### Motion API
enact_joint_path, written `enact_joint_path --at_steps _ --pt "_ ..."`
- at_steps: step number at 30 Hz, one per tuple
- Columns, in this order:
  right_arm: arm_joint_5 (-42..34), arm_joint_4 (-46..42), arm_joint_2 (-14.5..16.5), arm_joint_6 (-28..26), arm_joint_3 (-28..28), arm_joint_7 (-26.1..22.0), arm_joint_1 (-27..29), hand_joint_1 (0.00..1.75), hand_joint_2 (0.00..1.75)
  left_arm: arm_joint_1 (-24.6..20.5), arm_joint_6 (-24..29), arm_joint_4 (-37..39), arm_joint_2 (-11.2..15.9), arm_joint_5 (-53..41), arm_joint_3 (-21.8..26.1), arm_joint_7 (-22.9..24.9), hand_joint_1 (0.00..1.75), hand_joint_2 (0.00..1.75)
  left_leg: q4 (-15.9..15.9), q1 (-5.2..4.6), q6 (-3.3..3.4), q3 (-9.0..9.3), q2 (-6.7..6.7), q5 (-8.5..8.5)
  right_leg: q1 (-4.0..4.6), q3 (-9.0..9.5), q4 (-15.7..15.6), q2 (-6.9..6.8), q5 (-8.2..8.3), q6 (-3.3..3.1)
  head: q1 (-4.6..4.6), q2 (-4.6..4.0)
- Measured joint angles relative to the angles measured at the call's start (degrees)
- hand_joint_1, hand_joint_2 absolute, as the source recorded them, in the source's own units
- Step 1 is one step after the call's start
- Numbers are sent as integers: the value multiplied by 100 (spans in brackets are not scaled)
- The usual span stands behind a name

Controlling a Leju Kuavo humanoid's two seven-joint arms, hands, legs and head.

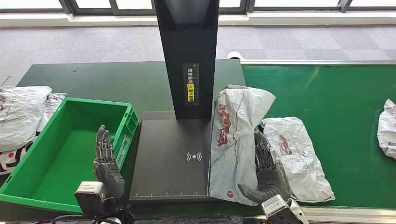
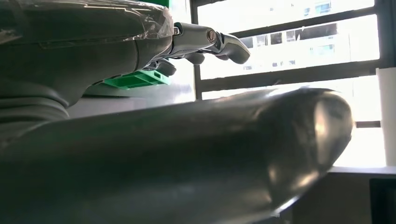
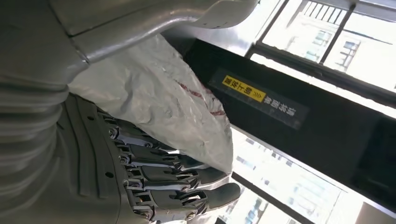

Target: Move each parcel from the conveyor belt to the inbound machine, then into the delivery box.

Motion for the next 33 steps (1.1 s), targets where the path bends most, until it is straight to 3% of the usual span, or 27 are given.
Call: enact_joint_path --at_steps 14,18,23,28,33 --pt "-27 -265 15 91 -324 256 188 0 175 -74 46 118 -2 -180 -219 75 0 0 0 0 2 3 3 -1 1 1 -1 1 1 1 0 0" --pt "-1 -166 25 289 -355 695 127 0 175 -89 39 134 -1 -242 -257 118 0 0 0 1 2 1 4 -2 1 2 -1 2 1 1 1 0" --pt "-14 1084 141 663 -380 1383 -359 0 175 -221 -14 259 4 -241 -324 229 0 0 0 1 4 2 6 1 1 6 -1 3 2 3 1 0" --pt "-80 2827 351 717 -196 1220 -975 0 175 -444 -1 474 29 -195 -456 291 0 0 0 1 2 8 9 11 3 9 -1 6 11 0 1 0" --pt "-190 3747 488 738 -84 1154 -1480 0 175 -586 15 604 59 -159 -504 323 0 0 0 1 -10 37 42 -2 11 19 -2 39 13 -7 1 0"
